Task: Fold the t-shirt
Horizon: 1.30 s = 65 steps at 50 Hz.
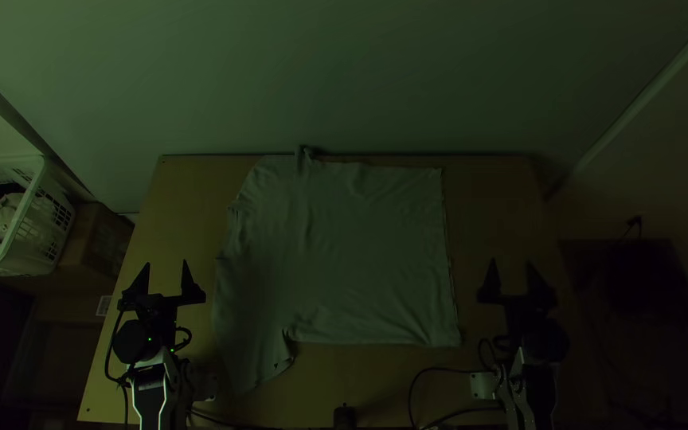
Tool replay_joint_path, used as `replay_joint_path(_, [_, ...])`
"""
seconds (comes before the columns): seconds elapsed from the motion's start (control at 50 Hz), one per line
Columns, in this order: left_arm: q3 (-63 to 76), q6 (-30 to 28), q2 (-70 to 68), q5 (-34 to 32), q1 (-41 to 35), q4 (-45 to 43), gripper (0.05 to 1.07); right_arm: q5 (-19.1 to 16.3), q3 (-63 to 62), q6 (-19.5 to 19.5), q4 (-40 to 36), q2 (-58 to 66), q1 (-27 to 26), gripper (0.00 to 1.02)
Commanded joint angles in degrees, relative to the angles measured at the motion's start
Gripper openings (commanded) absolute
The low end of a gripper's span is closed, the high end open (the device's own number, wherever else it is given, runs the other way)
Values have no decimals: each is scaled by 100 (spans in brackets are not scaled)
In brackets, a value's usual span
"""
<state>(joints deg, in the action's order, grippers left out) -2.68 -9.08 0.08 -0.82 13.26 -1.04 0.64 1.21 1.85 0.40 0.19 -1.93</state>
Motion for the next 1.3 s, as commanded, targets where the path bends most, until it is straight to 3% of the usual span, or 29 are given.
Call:
replay_joint_path(0.0, [250,-111,-25,-15,19,139,103,59,-69,26,-128,-27,-18,98])
replay_joint_path(0.86, [250,-67,-25,-15,-7,139,103,50,-69,53,-128,-36,26,98])
replay_joint_path(0.98, [250,-59,-25,-24,-16,148,103,50,-77,378,-111,-45,114,98])
replay_joint_path(1.06, [250,407,-25,-15,-25,157,103,59,-77,369,-102,-45,123,98])
replay_joint_path(1.28, [162,539,-34,20,45,139,103,50,529,343,-445,-45,123,98])
